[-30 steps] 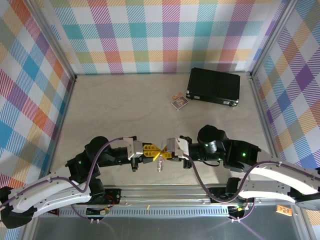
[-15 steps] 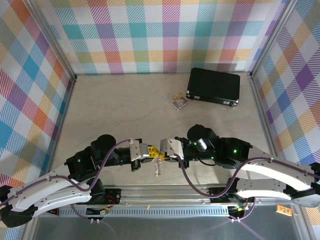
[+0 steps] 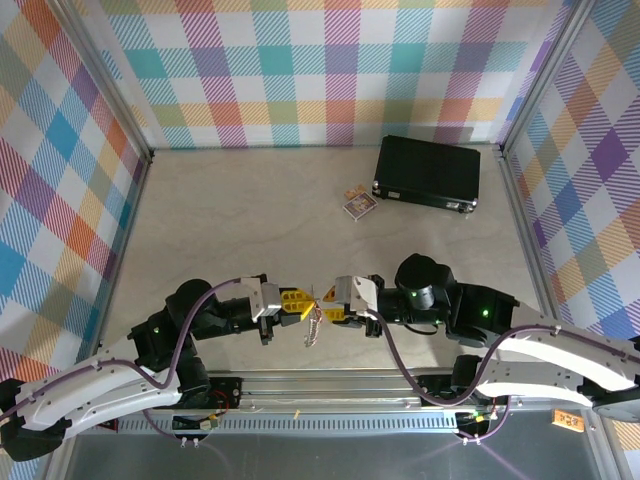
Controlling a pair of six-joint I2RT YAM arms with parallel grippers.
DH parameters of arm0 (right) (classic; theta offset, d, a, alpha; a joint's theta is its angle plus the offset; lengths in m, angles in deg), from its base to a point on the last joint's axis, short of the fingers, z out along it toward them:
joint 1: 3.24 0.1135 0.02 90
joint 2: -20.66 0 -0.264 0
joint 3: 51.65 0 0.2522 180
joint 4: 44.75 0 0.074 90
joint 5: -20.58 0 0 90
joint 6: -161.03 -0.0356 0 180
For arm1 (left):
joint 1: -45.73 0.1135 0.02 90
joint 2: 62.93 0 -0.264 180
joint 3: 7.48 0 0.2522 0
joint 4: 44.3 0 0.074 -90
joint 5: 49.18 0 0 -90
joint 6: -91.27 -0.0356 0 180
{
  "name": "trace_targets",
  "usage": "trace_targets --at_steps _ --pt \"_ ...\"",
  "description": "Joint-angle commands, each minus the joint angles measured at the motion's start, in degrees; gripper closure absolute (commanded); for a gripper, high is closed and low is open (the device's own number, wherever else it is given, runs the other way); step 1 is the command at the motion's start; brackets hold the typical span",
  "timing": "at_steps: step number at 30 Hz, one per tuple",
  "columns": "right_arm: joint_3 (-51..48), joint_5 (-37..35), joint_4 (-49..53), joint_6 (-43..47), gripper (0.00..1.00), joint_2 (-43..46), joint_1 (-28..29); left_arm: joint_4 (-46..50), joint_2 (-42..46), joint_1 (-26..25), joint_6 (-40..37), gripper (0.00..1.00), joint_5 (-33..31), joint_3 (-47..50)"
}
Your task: Put the keys on the keyring
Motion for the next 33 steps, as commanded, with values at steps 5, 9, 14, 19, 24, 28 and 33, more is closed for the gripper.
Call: trace_targets --at_steps 5,9,14,19,24,28,33 --pt "-2.0 2.6 -6.1 -2.4 0.63 1.4 0.4 -12.3 1.4 0.1 5.1 1.0 2.7 2.8" --pt "-4.2 3.2 -8.5 -3.3 0.61 3.1 0.4 -14.9 1.7 0.1 6.1 1.0 3.0 3.5" --pt "-6.4 2.5 -10.0 -4.5 0.66 4.5 0.4 -16.2 1.7 0.1 7.0 1.0 3.6 3.0" --pt "-8.8 2.3 -12.2 -5.5 0.67 5.9 0.4 -19.6 1.6 0.1 9.0 1.0 4.0 4.4" --pt "-11.6 3.8 -15.6 -6.7 0.67 6.8 0.4 -20.1 1.5 0.1 9.3 1.0 3.8 4.7" --pt "-13.3 6.4 -18.3 -6.9 0.6 6.0 0.4 -20.2 1.1 0.1 9.0 1.0 4.1 5.0" --pt "-13.7 5.4 -18.8 -7.0 0.6 5.0 0.4 -20.1 0.6 0.1 9.1 1.0 4.3 5.0"
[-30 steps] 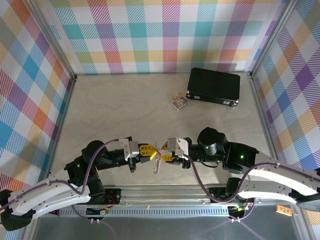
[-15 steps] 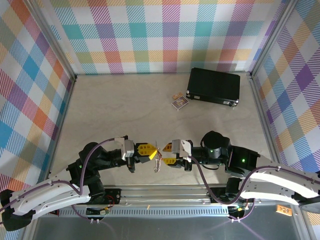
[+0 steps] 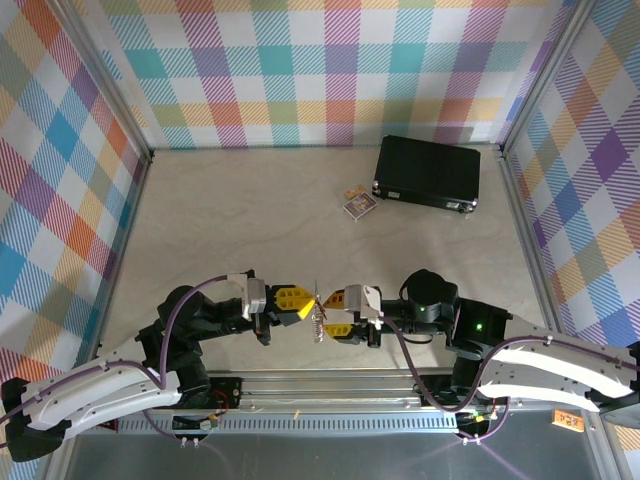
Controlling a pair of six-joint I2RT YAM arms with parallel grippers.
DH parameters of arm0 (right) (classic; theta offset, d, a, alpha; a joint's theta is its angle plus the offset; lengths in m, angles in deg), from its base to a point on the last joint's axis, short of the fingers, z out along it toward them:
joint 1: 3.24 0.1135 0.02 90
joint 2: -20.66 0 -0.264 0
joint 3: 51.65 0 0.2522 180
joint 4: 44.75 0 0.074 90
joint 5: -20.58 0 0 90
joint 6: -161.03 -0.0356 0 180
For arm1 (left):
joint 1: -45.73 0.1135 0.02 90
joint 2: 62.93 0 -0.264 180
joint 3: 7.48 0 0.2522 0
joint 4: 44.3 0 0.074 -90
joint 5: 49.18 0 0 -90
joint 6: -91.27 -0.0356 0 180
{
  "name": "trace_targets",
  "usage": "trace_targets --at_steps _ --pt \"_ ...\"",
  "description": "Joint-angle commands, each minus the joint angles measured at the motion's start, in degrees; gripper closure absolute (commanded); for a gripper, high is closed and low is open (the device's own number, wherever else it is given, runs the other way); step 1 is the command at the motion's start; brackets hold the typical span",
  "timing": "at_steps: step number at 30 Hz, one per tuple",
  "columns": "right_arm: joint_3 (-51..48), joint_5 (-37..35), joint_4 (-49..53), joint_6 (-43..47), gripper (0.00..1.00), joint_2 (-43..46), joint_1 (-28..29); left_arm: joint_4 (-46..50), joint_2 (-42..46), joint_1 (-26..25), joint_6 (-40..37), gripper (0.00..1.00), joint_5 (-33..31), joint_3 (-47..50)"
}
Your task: Put the keys on the keyring
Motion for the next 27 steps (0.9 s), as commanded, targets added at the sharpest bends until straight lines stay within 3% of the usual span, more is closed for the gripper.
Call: trace_targets --at_steps 1,11,21,27 --pt "-0.1 0.7 -3.2 -0.6 0.6 -0.5 0.4 -3.4 0.5 0.2 0.5 1.0 1.4 0.3" --pt "-0.2 -2.0 -2.8 0.0 0.79 0.1 0.4 -2.4 0.1 0.1 0.4 1.0 2.0 -0.4" --pt "-1.7 -5.6 -6.2 0.7 0.86 0.8 0.4 -0.5 -0.3 0.1 0.4 1.0 2.8 -1.8" --pt "-1.4 -7.3 -5.8 2.0 0.96 0.2 0.3 1.4 0.1 0.1 0.1 1.0 2.3 -2.2"
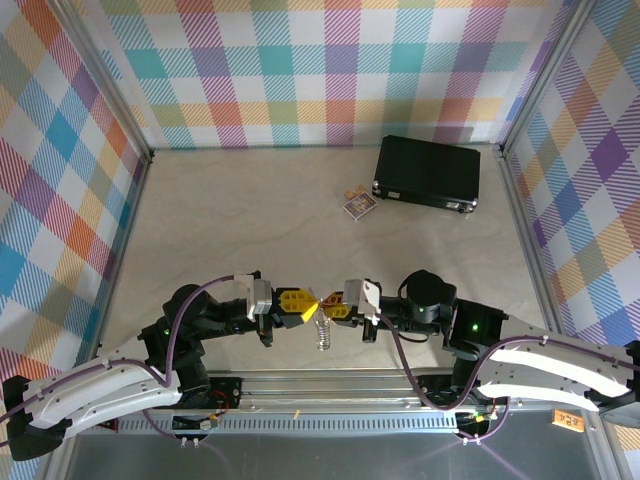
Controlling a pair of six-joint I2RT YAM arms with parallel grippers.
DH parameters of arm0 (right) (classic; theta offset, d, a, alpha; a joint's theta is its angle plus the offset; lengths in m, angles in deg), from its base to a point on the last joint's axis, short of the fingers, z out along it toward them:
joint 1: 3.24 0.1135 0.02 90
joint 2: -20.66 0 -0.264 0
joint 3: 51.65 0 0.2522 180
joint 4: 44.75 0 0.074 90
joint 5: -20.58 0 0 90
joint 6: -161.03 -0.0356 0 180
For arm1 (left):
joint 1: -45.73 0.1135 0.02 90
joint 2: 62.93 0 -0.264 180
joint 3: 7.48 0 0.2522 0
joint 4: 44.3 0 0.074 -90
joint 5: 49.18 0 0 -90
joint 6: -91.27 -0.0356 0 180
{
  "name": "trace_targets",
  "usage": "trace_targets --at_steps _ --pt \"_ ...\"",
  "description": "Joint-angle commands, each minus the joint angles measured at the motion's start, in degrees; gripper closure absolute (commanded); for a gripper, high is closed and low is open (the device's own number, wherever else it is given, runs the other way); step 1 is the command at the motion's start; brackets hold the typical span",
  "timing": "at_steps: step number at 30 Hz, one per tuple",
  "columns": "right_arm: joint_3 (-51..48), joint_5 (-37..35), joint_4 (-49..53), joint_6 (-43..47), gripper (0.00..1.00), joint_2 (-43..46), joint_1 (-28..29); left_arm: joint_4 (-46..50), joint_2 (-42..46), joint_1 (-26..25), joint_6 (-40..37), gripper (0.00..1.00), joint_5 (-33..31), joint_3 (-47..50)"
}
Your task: Put the keys on the keyring
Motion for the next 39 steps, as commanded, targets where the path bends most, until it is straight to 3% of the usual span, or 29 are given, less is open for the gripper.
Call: trace_targets --at_steps 1,21,39 --pt "-0.3 -1.9 -2.0 1.2 0.98 0.3 0.4 0.3 0.9 0.1 -0.4 1.0 0.7 -2.6" --pt "4.5 -6.1 5.8 4.7 1.0 0.4 0.3 8.2 3.2 0.1 -3.0 1.0 -3.5 -3.4" --pt "7.4 -7.8 9.7 5.5 1.0 -1.8 0.4 15.9 -0.9 0.1 -5.4 1.0 -7.2 -5.8"
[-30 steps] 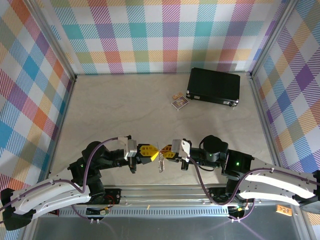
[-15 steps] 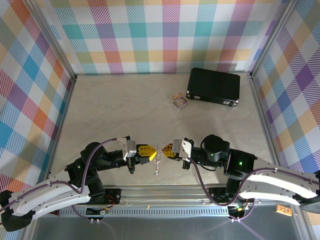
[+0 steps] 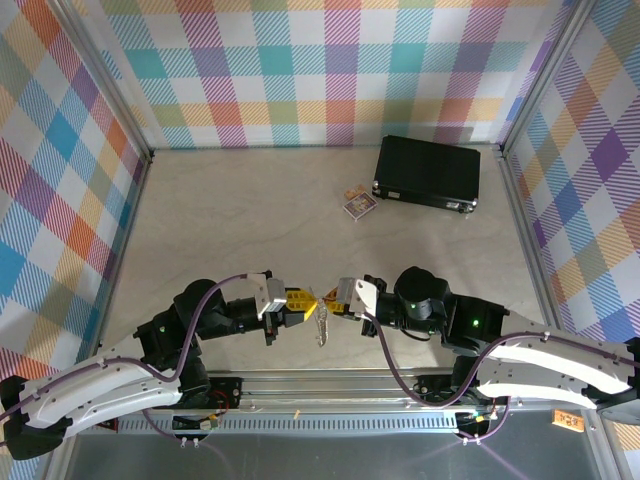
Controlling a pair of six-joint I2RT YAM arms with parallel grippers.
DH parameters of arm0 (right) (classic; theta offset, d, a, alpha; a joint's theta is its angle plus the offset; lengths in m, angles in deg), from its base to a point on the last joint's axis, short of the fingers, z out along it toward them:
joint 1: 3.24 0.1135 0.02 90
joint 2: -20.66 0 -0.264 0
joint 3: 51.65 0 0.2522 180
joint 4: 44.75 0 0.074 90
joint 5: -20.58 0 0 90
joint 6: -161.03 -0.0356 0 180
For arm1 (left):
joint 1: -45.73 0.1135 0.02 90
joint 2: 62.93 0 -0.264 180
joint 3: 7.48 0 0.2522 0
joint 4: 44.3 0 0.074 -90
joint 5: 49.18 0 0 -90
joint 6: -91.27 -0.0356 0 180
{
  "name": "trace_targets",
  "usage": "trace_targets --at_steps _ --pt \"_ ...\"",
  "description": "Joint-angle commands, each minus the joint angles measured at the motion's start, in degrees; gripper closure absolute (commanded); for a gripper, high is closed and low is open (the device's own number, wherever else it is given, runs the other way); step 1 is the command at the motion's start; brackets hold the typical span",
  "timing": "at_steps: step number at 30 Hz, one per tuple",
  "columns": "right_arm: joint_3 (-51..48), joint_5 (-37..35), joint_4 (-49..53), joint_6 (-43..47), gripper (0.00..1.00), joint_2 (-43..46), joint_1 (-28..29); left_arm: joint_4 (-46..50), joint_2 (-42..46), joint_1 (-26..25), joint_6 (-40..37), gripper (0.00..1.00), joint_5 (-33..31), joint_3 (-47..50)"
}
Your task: Put the keys on the keyring
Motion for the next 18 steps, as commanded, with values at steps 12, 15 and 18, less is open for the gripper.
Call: trace_targets --at_steps 12,15,18 --pt "5.0 -3.7 3.2 2.1 1.0 -0.6 0.1 3.6 -2.7 0.0 -1.7 1.0 -1.8 -3.2" --pt "5.6 -4.8 4.1 2.6 1.0 -0.9 0.1 4.4 -2.5 0.1 -1.8 1.0 -2.0 -3.2" --pt "6.2 -6.4 4.8 3.0 1.0 -1.2 0.1 4.9 -2.1 0.1 -1.9 1.0 -2.2 -3.2"
